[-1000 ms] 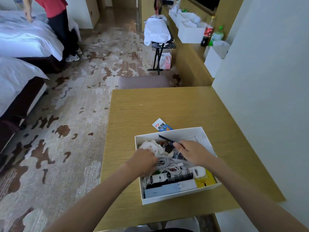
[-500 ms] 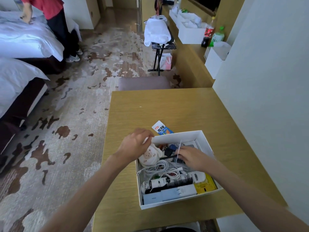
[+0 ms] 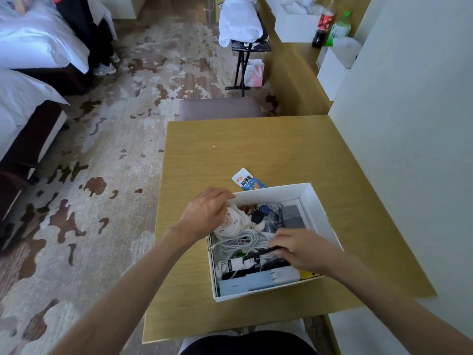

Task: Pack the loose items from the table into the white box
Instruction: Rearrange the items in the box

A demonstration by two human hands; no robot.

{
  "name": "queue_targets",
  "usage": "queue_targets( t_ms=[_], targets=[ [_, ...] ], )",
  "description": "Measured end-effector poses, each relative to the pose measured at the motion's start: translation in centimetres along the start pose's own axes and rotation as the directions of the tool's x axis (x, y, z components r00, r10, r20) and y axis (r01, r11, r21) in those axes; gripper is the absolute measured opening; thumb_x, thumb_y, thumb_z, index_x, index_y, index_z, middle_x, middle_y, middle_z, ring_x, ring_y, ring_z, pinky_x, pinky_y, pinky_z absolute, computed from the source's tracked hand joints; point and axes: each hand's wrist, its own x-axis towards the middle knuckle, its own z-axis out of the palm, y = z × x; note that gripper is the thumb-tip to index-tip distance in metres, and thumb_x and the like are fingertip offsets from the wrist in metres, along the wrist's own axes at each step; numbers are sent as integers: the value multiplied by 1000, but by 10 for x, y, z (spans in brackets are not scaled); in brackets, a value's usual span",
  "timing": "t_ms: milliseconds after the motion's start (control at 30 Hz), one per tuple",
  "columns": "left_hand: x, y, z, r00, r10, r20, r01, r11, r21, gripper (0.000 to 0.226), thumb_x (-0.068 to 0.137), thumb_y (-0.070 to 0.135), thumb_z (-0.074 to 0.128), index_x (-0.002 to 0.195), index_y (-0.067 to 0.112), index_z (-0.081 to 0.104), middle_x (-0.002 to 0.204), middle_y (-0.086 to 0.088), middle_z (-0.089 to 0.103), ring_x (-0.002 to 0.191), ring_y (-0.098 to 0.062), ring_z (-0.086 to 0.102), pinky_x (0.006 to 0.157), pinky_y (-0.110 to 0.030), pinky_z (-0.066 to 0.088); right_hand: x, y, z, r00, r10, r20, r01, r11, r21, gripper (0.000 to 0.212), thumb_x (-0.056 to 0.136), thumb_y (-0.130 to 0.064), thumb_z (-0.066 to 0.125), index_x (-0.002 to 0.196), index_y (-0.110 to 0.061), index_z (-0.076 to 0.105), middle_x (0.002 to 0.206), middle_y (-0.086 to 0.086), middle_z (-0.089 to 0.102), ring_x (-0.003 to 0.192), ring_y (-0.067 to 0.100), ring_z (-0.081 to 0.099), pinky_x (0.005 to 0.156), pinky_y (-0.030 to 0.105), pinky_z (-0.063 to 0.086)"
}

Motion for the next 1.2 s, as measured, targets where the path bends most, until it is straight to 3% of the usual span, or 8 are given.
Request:
queue_targets(
  t_ms=[167, 400, 533, 733, 867, 967, 1067, 1200],
  targets=[
    [1, 0, 1, 999, -38, 24, 37, 999, 15, 27, 91, 13, 53, 115, 14, 66, 124, 1, 63, 116, -20, 55, 94, -40, 47, 18, -14, 21, 996, -75, 58, 81, 990, -119, 28, 98, -30, 49, 120, -21, 63, 116, -3, 64, 103, 16, 59, 79, 32, 49],
    [-1, -1, 5, 1000, -28, -11, 28, 999, 36, 21, 89, 12, 57, 104, 13, 71, 122, 0, 64, 110, -22, 59, 91, -38, 48, 16, -19, 13, 973, -191, 132, 200, 978, -55, 24, 95, -21, 53, 114, -21, 68, 112, -5, 66, 104, 13, 58, 84, 31, 48],
    [-1, -3, 5, 1000, -18, -21, 19, 1000, 24, 21, 87, 9, 58, 103, 13, 72, 120, -1, 65, 109, -24, 59, 91, -40, 49, 15, -24, 18, 965, -164, 207, 184, 980, -79, 27, 92, -13, 55, 116, -15, 66, 119, 0, 60, 110, 18, 53, 91, 35, 47],
    [-2, -4, 4, 1000, -15, 4, 15, 1000, 18, 23, 88, 9, 55, 105, 12, 71, 125, -1, 63, 114, -24, 56, 95, -40, 46, 20, -29, 33, 992, -94, 89, 113, 967, -227, 34, 90, -4, 54, 122, -14, 60, 120, 5, 56, 109, 22, 51, 83, 36, 52],
    [-2, -6, 5, 1000, -19, 23, 19, 1000, 2, 26, 88, 8, 53, 106, 13, 70, 126, 0, 62, 116, -23, 55, 96, -42, 45, 26, -30, 33, 994, -108, 30, 112, 962, -249, 29, 96, -19, 48, 122, -16, 60, 121, 2, 59, 109, 21, 52, 87, 37, 50],
    [1, -8, 4, 1000, -6, 27, 7, 1000, -14, 26, 88, 6, 51, 105, 13, 69, 122, -1, 64, 112, -23, 56, 93, -42, 48, 27, -27, 18, 998, -62, -30, 56, 984, -170, 26, 97, -26, 47, 115, -17, 64, 111, 0, 62, 101, 18, 55, 85, 35, 48],
    [11, -11, 4, 1000, -22, 12, 22, 999, -45, 24, 89, 8, 50, 104, 13, 69, 110, 0, 68, 101, -22, 61, 80, -41, 53, 26, -19, -5, 996, 30, -82, -34, 998, -53, 26, 96, -29, 48, 114, -20, 65, 109, -4, 61, 103, 12, 53, 87, 31, 45],
    [39, -16, 4, 983, -157, 97, 166, 982, -86, 26, 92, 19, 46, 108, 21, 65, 111, 3, 68, 96, -19, 63, 77, -37, 54, 30, -2, -34, 973, 157, -168, -153, 988, 36, 23, 95, -27, 54, 112, -21, 68, 106, -7, 63, 99, 7, 53, 86, 23, 42]
  ],
)
